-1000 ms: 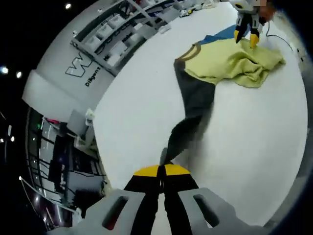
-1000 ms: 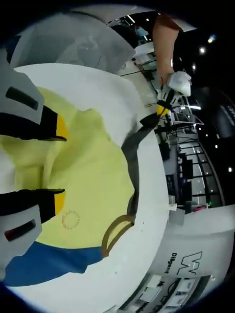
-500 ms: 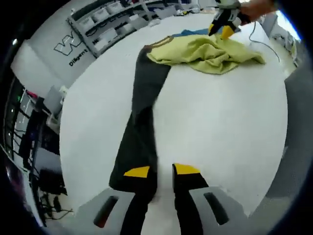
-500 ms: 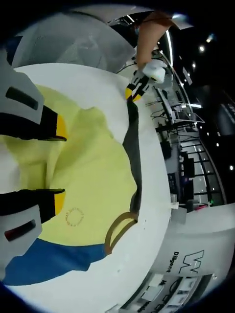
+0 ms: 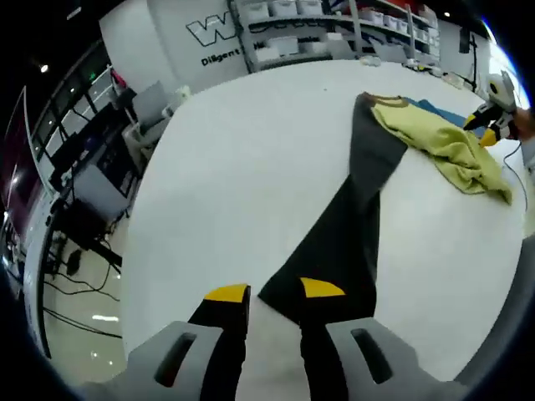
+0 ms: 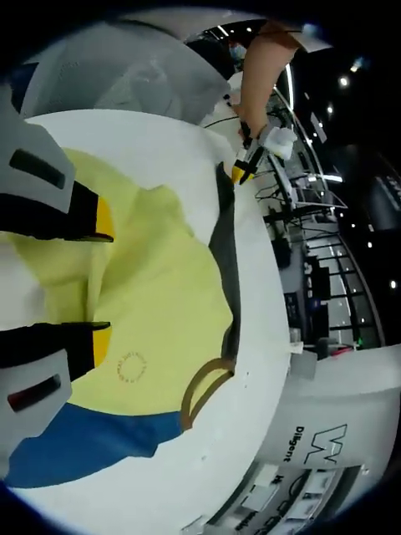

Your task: Fold the garment on the visible template until the final outline fits inside the template.

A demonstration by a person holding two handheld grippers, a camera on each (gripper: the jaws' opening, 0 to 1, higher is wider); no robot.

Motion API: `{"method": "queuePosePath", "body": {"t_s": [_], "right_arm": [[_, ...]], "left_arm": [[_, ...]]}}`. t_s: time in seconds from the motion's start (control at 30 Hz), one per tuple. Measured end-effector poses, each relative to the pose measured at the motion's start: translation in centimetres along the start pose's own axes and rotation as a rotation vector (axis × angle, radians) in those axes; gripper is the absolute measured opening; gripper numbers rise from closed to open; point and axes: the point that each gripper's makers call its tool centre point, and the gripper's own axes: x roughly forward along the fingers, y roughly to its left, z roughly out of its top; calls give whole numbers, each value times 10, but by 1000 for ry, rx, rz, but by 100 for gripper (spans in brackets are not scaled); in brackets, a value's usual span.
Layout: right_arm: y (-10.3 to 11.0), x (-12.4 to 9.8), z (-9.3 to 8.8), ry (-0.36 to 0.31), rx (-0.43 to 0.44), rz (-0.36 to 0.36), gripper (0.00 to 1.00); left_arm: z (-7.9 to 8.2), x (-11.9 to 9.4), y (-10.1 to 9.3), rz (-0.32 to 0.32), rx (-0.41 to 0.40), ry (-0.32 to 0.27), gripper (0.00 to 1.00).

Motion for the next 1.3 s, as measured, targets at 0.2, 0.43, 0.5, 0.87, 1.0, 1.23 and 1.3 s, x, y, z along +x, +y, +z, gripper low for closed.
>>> {"method": "queuePosePath", "body": {"t_s": [0.2,0.43,0.5,0.87,1.0,1.23,1.3], "right_arm": [[-1,-2,-3,4,4,-7,34],[4,2,-6,10,10,3,35],[4,4,-9,17,21,7,36],[0,8,-17,45,51,8,40],[-3,7,-17,42,57,1,41],[-25,0,-14,12,114,-46,42],[-47,-6,-13,-7,154,-100,42]], "left_arm": [[1,4,3,-24,-27,18,7],[21,1,46,98,-99,-54,6],[30,-2,59,131,-98,-73,6],[35,1,74,161,-238,-24,6],[21,7,64,133,-257,32,6],[5,6,62,114,-294,90,6],[2,4,61,110,-304,103,6]]}}
